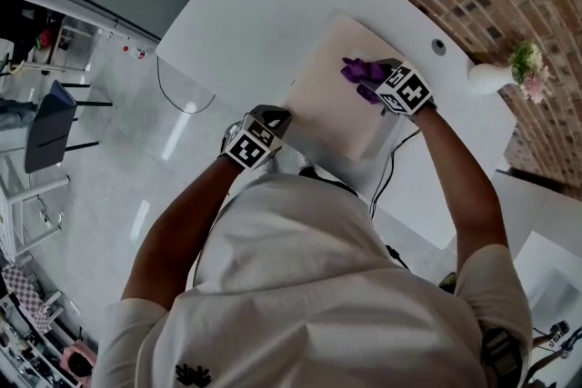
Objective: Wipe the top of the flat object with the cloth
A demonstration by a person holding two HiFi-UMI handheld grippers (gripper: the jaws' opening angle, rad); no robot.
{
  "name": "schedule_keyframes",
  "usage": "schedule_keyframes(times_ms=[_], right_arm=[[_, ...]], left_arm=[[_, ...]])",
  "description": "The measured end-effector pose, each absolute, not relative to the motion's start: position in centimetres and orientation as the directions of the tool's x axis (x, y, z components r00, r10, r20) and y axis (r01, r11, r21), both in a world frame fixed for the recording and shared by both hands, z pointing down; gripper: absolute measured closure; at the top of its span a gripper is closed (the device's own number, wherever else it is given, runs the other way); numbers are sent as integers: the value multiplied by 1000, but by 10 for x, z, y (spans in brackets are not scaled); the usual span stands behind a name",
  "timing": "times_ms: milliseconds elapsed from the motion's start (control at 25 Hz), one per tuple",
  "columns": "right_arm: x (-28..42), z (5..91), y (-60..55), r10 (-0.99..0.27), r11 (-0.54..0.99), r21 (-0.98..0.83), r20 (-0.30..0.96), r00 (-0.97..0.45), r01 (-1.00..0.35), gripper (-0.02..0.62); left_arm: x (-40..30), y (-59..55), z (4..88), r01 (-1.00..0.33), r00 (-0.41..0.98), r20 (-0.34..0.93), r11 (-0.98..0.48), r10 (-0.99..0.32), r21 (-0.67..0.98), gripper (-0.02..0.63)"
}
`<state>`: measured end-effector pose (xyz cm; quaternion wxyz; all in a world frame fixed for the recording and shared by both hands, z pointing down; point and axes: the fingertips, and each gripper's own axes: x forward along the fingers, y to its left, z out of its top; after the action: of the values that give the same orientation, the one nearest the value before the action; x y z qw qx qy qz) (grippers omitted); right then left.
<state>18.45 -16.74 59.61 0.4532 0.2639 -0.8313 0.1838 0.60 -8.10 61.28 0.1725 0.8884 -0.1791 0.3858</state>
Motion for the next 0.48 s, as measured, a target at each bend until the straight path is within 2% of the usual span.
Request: schedule_keyframes(times_ms=[480], right_arm=[[240,599,-231,-355,737,20,863,-361,-676,469]], left_arm=[[8,-82,615,-462,630,755,-870,-184,174,581]])
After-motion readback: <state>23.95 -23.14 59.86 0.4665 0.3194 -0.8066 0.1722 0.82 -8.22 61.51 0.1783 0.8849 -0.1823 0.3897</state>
